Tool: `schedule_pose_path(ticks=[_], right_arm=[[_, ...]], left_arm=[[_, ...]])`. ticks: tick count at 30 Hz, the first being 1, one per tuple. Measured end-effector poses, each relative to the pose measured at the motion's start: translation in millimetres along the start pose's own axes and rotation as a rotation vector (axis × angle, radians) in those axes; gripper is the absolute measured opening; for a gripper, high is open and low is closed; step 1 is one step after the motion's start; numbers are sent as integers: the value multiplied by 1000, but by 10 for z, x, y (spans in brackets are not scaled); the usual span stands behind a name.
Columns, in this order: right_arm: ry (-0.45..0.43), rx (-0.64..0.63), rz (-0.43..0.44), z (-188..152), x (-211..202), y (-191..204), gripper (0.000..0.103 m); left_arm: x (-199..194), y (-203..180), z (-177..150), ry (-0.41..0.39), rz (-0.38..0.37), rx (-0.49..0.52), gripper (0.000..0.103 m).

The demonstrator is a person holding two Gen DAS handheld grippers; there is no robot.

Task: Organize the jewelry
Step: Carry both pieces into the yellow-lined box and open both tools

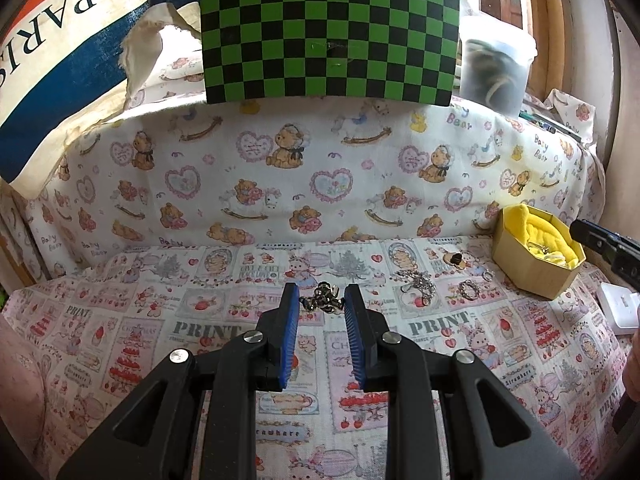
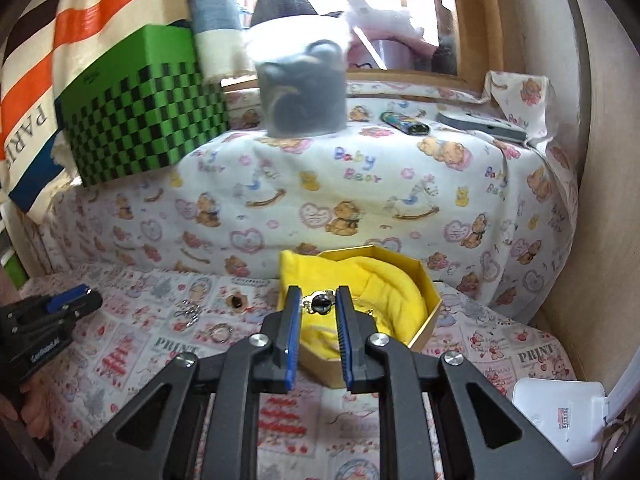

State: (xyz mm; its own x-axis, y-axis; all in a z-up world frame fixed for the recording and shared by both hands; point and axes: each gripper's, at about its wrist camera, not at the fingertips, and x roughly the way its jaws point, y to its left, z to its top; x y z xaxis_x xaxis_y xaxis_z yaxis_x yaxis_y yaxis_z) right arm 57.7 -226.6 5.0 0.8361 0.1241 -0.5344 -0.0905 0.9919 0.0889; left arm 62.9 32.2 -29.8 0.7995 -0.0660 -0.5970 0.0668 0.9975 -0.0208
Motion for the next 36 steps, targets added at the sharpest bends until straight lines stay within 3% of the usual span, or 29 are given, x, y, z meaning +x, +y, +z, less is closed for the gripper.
schedule_pose_path(ticks=[8,16,18,20,31,33,36], right_arm=[[9,81,21,48,40,-237,15],[31,137,45,106,132,-423,15],[43,162,51,112,174,-486,15],[62,201,76,114,219,-570,15],[123,387,223,67,380,-912,15],[132,428,250,61,401,-982,23],[121,464,247,63,365,-1070,24]], left_arm=[[-81,-30,24,-24,8,0,22],[-323,-208,328,-89,-136,-91,22],[-324,-363,398,-95,-191,-77,22],[-292,-527,474,-99,-198,-59,22],[75,-1197,762,-2,-347,-85,22],[125,-1302,776,14,-362,-81,22],[198,-1420,807,34,-389,-74,22]])
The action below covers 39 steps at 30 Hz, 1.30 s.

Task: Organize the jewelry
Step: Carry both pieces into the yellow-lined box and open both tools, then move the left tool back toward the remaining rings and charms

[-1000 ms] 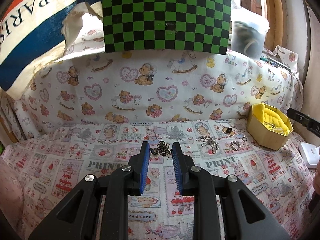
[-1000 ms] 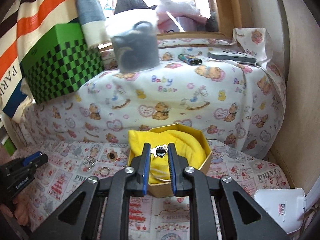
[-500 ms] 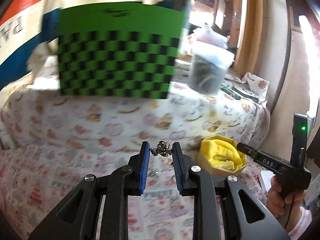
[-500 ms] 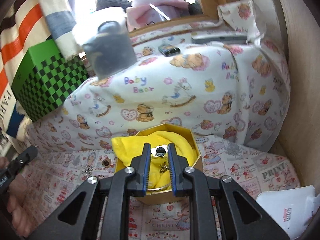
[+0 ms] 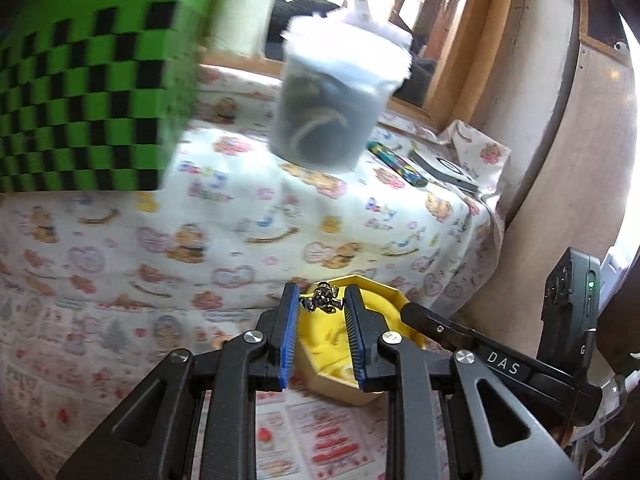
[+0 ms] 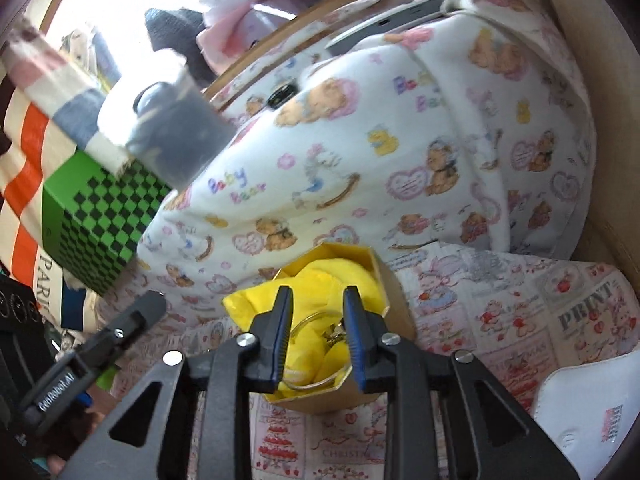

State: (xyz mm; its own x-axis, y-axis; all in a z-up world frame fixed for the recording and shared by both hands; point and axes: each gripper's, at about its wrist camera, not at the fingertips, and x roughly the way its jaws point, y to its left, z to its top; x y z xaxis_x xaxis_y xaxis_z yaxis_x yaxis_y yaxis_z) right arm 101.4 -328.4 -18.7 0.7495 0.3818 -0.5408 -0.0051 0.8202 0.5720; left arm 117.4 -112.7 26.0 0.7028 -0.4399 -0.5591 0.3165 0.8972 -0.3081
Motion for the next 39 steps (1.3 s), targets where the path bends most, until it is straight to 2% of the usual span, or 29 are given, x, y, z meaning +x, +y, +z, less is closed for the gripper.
schedule_pose_path(ticks=[6,9,13,18,23,27,33,35,39], right_arm=[[-4,73,8,28,-49,-140,24],[-5,67,-7,43,-74,-156,24],[-16,26,-38,24,-96,-105,24],[-11,10,-35,27,-63,-47,24],[-8,-24,-41,1,-47,38,24],[-28,-84,-57,-34,-79,173,27],[-83,-216,-121,-133,-155,435,29],[-103,-243,-141,-169,-183,500,29],[-105,-265,-145,-232,-202,603,31]], left_arm=[[215,-101,49,41,-63,-27,22],[255,-168,47,25,-49,-27,22],[216,-187,62,-6,-41,-17,33],[-2,-98,114,-62,24,3,39],[-365,11,100,-161,133,70,58],[-617,153,33,-214,215,93,64],[-836,368,-81,-255,275,100,73],[-861,430,-117,-263,286,90,81],[-767,572,-163,-228,299,67,84]])
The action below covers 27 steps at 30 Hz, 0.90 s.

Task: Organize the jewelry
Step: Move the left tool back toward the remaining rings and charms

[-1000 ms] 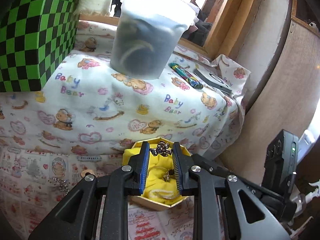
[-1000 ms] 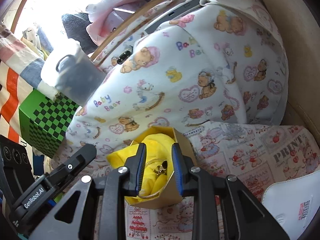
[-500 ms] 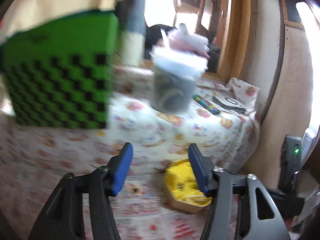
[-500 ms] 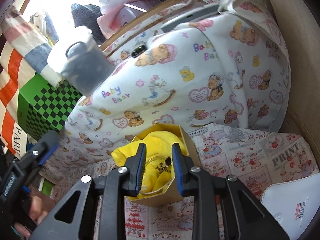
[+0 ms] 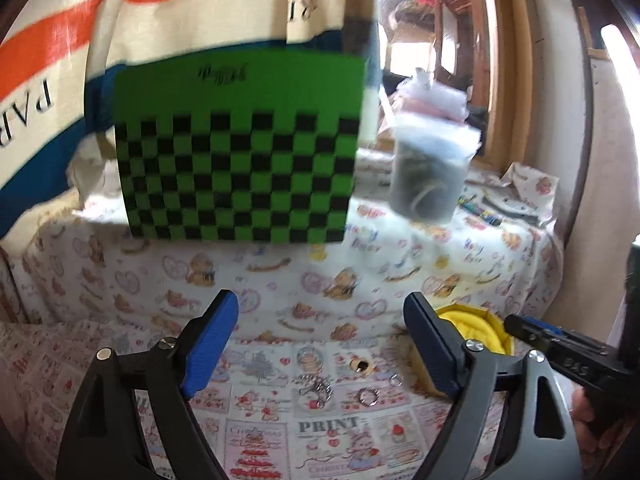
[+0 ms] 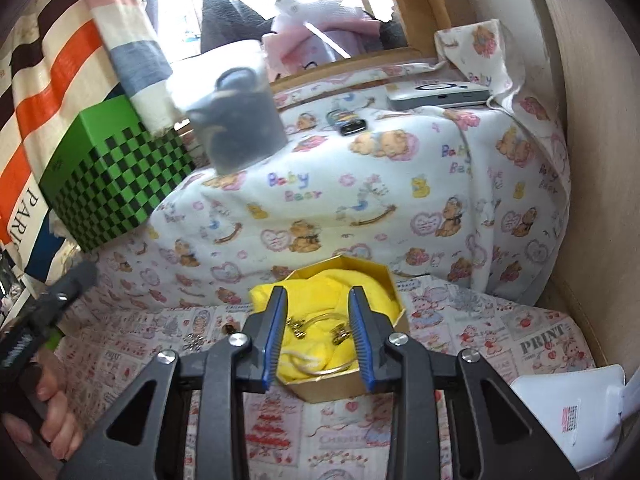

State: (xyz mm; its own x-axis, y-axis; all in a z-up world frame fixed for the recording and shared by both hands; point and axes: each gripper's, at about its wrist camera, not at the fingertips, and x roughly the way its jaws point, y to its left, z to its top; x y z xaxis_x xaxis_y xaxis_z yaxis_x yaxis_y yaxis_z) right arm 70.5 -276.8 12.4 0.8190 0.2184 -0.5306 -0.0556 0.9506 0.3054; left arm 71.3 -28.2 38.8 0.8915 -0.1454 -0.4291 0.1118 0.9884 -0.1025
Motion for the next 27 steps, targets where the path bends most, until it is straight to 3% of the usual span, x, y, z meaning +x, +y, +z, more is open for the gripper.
schedule_pose_path(ticks=[9,12,16,23,25,27], right_arm=[[-7,-35,-31,-45,1,74,33],[-8,-54,-59,-57,19,88,33],[-17,-79,-93,-66,21,108,33],[-17,-85,-101,-71,23,124,33],[-11,-87,-100,-76,39,129,33],[-7,-95,-102,-79,53,140,34]], left_arm=[[306,90,-181,125,-30,-21,84],[423,114,-274,195,-97,-48,80],[588,135,-379,263,-103,-52,60],[886,125,-551,393,-72,-53,38],[950,64,-609,419,-41,-19,30],[999,-41,-646,442,-13,39,28]])
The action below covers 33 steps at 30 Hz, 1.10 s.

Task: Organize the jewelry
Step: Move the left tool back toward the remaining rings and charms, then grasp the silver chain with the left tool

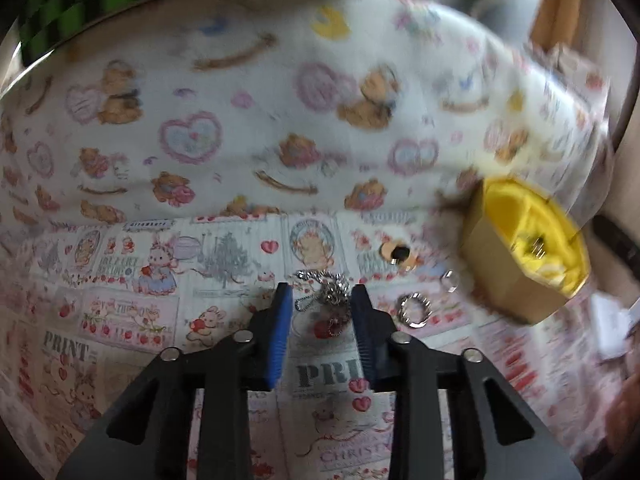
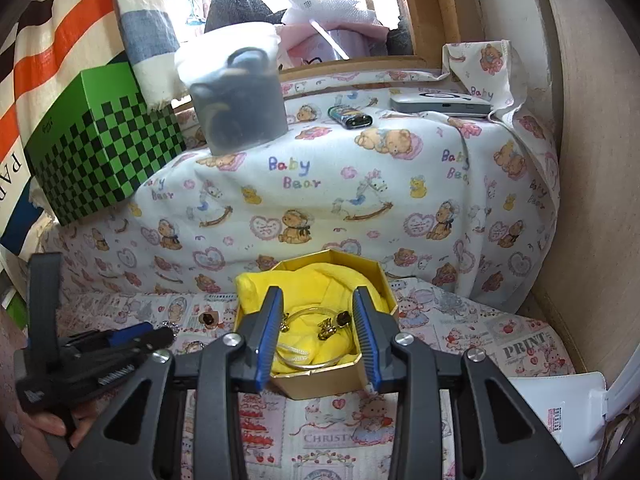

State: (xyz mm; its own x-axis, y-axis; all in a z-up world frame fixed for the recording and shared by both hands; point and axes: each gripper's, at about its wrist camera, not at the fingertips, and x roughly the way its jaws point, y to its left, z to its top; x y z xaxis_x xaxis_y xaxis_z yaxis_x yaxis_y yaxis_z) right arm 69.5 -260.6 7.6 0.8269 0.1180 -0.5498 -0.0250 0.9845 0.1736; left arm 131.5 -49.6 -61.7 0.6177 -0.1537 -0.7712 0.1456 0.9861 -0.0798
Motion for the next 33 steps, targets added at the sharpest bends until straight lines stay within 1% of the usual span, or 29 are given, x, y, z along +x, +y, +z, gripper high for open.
schedule_pose_path(ticks=[3,5,7,10,12,13,15,17,19,21,23,30,31,33], right_arm=[[1,-10,-8,-9,9,16,34],[3,-13,-15,-17,16,18,34],[2,-14,-21,-18,18,21,34],[6,1,-16,-10,0,19,34],[2,18,-7,-7,-25,21,34],[1,19,0,-8,-35,26,34],[-3,13,7,-12,-48,37,36],[-3,12,7,-16,-47,42,36],[2,11,10,-24,-39,46,36],[3,11,12,-28,-35,49,36],[1,6,17,-31,-44,60,36],[-14,-31,25,-40,-89,118,37],[-15,-36,28,-43,-96,130,37],[-17,-41,32,-48,-103,148,37]], left_arm=[[11,-81,-12,4,13,32,27],[7,-86,-21,3,14,27,15],[-6,-64,-31,0,1,13,7],[-67,-28,-62,-15,-27,5,6],[-143,-30,-95,-43,-32,8,6],[-211,37,-137,-56,-26,7,6],[-291,77,-166,-63,-31,-4,6],[-415,152,-191,-66,-75,-34,6],[-556,150,-194,-98,-130,-15,6],[-716,99,-197,-150,-102,23,6],[-829,46,-182,-178,-99,37,6],[-1100,117,-33,-258,-119,0,6],[-1118,87,-16,-266,-110,-1,6],[-1169,97,3,-273,-61,-8,6]])
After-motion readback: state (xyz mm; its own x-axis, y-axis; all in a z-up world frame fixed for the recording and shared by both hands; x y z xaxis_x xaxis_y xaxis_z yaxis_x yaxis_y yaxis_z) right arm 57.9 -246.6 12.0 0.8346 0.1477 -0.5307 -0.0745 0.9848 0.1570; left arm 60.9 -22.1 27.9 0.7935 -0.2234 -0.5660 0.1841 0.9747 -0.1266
